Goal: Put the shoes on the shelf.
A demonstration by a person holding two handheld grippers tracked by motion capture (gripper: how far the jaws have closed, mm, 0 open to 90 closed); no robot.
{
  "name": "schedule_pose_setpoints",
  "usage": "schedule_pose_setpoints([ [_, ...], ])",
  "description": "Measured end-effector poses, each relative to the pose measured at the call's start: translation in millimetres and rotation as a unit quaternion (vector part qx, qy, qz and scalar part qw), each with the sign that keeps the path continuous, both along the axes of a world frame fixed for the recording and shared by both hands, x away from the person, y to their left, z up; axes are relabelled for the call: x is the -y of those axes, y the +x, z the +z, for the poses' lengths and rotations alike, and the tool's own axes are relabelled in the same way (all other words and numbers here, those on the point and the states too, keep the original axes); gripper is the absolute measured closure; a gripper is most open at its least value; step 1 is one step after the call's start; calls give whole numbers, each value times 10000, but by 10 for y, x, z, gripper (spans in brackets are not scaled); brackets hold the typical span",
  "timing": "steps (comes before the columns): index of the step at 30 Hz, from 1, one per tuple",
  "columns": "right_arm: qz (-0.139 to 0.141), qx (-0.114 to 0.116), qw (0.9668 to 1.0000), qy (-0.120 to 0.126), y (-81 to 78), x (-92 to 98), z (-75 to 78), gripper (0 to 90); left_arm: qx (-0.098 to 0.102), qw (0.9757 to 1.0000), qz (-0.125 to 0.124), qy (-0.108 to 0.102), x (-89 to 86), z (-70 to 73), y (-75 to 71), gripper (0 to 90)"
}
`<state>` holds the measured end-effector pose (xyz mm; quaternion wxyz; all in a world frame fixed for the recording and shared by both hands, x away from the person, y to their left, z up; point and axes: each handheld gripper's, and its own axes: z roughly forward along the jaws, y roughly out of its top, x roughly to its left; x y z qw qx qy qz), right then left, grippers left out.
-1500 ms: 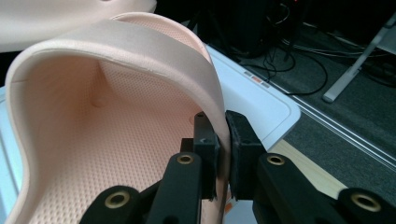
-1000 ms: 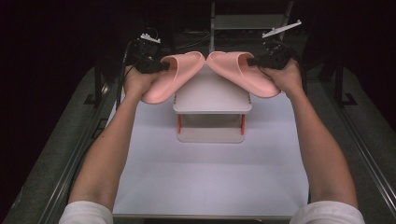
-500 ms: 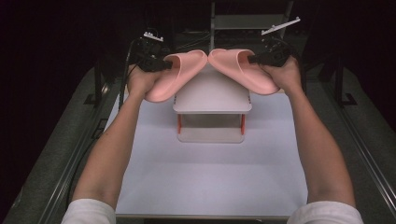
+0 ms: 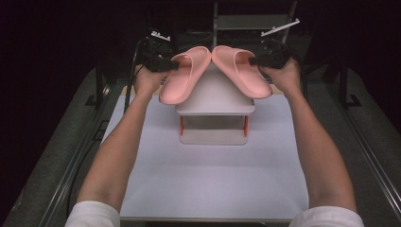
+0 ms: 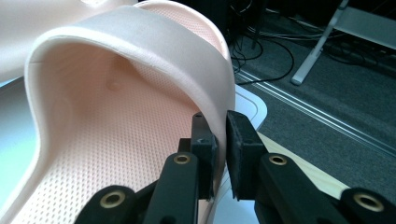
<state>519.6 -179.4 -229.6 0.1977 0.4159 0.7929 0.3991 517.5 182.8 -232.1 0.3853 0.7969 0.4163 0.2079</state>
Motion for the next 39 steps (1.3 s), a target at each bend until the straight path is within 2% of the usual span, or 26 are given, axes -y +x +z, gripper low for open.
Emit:
schedule_pose_setpoints([
  [6, -66, -147, 9999, -26, -2, -47, -18, 791, -176, 9997, 74, -130, 82, -53, 28, 727],
  [11, -111, -169, 9998, -74, -3, -86, -33, 782, -184, 9997, 116, -89, 147, -73, 35, 715],
  [16, -154, -205, 9997, -45, -13, -80, -39, 772, -283, 9991, 133, -291, 178, -107, 63, 699],
  [21, -137, -247, 9995, -121, -18, -124, -54, 756, -332, 9991, 104, -229, 240, -144, 80, 670],
  [24, -110, -300, 9994, -149, -15, -148, -84, 750, -378, 9989, 111, -268, 252, -172, 90, 652],
  [29, -55, -371, 9991, -207, -23, -192, -199, 741, -412, 9988, 50, -274, 319, -210, 82, 608],
  [30, -55, -371, 9991, -207, -23, -192, -199, 741, -408, 9987, 55, -310, 324, -213, 81, 608],
  [31, -64, -393, 9992, -62, -32, -166, -215, 738, -422, 9985, 41, -356, 333, -220, 82, 603],
  [32, -75, -409, 9991, -41, -39, -161, -217, 738, -445, 9982, 29, -389, 346, -230, 85, 602],
  [39, -36, -434, 9991, -8, -62, -164, -208, 725, -463, 9979, 33, -456, 332, -264, 91, 600],
])
